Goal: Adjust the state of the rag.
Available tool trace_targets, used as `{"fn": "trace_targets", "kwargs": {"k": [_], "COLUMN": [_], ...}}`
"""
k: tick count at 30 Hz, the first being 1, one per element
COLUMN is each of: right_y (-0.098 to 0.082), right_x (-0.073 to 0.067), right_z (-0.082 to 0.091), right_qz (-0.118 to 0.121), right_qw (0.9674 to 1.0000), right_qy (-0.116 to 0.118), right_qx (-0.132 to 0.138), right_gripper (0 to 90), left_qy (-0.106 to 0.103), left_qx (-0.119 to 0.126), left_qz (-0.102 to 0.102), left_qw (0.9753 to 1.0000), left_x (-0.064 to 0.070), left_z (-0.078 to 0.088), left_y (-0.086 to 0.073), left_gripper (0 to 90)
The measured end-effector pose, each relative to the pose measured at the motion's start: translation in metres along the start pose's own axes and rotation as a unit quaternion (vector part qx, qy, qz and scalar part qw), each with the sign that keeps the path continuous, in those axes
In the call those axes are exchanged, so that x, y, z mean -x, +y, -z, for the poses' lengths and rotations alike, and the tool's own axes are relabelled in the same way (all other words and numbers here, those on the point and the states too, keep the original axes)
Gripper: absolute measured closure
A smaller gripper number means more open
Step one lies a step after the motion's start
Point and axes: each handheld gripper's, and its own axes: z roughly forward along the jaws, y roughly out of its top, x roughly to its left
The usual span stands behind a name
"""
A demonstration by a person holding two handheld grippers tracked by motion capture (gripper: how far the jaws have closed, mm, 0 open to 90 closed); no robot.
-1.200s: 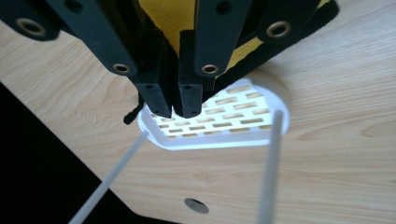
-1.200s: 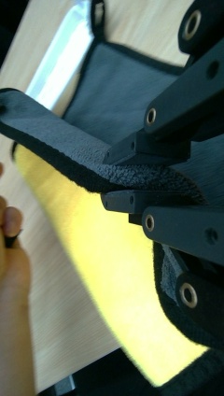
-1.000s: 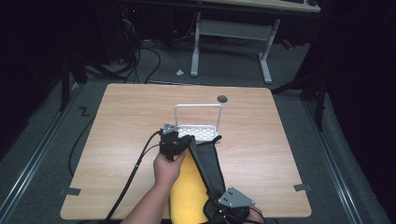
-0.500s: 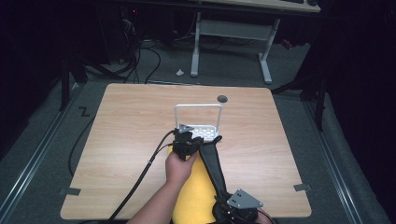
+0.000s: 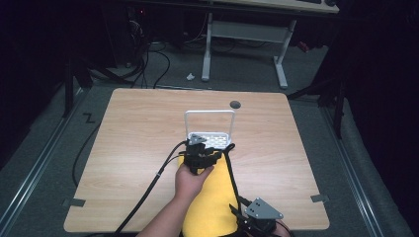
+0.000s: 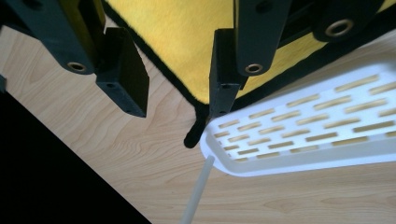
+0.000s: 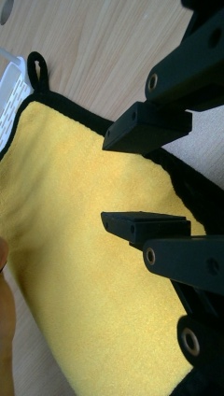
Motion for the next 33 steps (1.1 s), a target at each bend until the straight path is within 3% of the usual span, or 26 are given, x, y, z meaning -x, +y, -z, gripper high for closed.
{"fn": "trace_targets", "kwargs": {"k": [3,6,8,12,14,17,20,25,29,33], "right_y": [0.0,0.0,0.001,0.007,0.013,0.023,0.034,0.043,0.036,0.031], "right_x": [0.0,0.0,0.002,0.011,0.016,0.024,0.035,0.049,0.045,0.047], "right_z": [-0.002,-0.005,-0.006,-0.011,-0.016,-0.029,-0.049,-0.082,-0.089,-0.086], "right_qz": [0.0,-0.001,-0.001,-0.013,-0.016,-0.012,-0.01,-0.018,-0.017,-0.031], "right_qw": [1.0,1.0,1.0,0.9999,0.9999,0.9999,0.9997,0.9979,0.9964,0.9964], "right_qy": [0.003,0.0,-0.002,-0.003,-0.001,-0.002,-0.006,-0.001,-0.004,0.002], "right_qx": [-0.003,-0.004,-0.001,0.003,0.001,-0.01,-0.021,-0.062,-0.083,-0.079], "right_gripper": [60.2,60.6,62.8,70.7,77.5,88.8,89.9,89.3,88.2,88.1], "left_qy": [-0.006,0.006,0.007,0.009,0.008,-0.001,0.001,-0.001,-0.011,-0.031], "left_qx": [-0.013,-0.027,-0.032,-0.05,-0.062,-0.07,-0.081,-0.085,-0.094,-0.093], "left_qz": [-0.006,-0.029,-0.033,-0.046,-0.043,-0.048,-0.068,-0.07,-0.075,-0.055], "left_qw": [0.9999,0.9992,0.9989,0.9977,0.9971,0.9964,0.9944,0.9939,0.9927,0.9936], "left_x": [-0.006,-0.009,-0.011,-0.014,-0.014,-0.011,-0.006,-0.008,-0.011,-0.016], "left_z": [0.014,0.032,0.044,0.069,0.075,0.078,0.075,0.075,0.073,0.073], "left_y": [-0.011,-0.028,-0.039,-0.068,-0.079,-0.089,-0.093,-0.097,-0.094,-0.094], "left_gripper": [58.4,60.7,62.9,71.0,75.6,81.5,81.8,81.5,81.2,79.8]}}
